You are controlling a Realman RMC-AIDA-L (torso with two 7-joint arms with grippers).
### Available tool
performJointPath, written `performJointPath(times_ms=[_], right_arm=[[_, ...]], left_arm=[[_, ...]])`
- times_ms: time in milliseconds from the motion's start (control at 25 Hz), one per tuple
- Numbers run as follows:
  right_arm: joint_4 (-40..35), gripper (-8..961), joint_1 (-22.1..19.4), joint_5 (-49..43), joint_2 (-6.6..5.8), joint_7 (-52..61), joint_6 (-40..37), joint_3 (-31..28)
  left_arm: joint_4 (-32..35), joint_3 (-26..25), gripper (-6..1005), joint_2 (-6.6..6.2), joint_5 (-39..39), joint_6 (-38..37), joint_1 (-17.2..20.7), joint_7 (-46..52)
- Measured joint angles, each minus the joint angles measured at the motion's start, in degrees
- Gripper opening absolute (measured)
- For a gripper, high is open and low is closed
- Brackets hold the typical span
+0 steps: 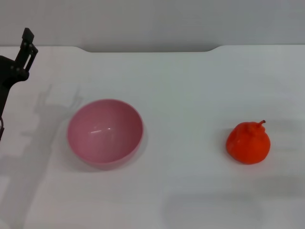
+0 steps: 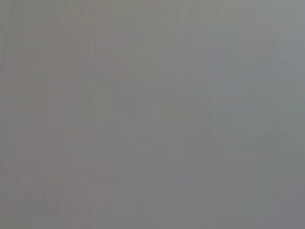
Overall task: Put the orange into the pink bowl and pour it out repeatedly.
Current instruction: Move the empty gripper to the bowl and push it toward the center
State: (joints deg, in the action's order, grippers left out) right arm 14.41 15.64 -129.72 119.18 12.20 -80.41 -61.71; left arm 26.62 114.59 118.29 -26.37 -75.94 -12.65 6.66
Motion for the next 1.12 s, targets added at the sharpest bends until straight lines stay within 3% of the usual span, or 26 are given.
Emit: performJointPath(times_ms=[680,920,1120], right_arm=[[-0.1,676,-0.4,-0.4,0.06,0.1,0.2,0.7],[0.0,676,0.0,-0.4,0.09,0.1,0.2,1.2],[-0.1,676,-0.2,-0.5,0.09,0.1,0.0,1.5]], left_arm=[[1.1,0.4,799,-0.38,0.8,1.3,0.6,1.8],[8.5,-2.4,799,-2.54,7.7,9.6,-0.3,6.5],[17.2,-8.3,799,-5.16,20.8,17.5,0.0,18.9]])
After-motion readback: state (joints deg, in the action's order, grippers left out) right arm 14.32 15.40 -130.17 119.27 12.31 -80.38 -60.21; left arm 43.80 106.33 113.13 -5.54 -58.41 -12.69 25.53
